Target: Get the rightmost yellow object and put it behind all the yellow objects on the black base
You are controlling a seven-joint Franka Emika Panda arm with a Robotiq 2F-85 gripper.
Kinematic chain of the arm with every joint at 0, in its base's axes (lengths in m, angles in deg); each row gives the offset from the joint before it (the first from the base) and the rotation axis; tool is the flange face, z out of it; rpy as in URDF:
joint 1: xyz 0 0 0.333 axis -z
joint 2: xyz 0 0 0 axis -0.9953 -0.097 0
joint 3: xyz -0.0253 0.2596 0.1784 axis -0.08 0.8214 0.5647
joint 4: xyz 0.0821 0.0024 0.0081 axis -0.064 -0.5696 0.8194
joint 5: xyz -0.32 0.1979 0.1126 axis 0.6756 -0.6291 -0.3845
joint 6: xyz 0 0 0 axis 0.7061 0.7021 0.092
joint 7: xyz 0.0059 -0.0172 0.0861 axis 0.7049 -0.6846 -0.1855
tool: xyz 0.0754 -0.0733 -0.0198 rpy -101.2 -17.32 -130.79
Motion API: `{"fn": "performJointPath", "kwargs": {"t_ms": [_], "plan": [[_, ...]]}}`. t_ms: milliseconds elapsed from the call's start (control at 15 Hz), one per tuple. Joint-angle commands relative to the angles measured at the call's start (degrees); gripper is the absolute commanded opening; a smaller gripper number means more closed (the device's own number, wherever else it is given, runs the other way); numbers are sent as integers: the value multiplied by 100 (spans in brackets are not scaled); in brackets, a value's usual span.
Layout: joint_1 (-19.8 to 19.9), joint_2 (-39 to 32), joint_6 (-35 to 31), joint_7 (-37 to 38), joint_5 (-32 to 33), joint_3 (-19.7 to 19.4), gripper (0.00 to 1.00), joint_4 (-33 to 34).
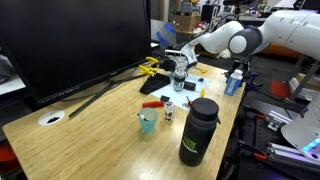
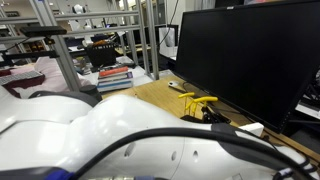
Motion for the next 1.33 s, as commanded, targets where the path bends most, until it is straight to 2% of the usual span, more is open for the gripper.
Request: {"fn": "performJointPath", "kwargs": {"t_ms": [0, 467, 533, 600, 667, 1133, 1200, 1267], "plan": [[62, -1, -104, 67, 157, 23, 2, -37], [127, 32, -163, 144, 165, -17, 4, -143], [125, 49, -170, 147, 157, -10, 34, -162], [122, 59, -170, 156, 161, -10, 35, -163], [125, 73, -179, 194, 165, -6, 41, -171], [124, 281, -85, 135, 57, -65, 89, -354], [164, 40, -108, 172, 124, 59, 72, -71], [165, 58, -108, 172, 124, 59, 79, -70]]}}
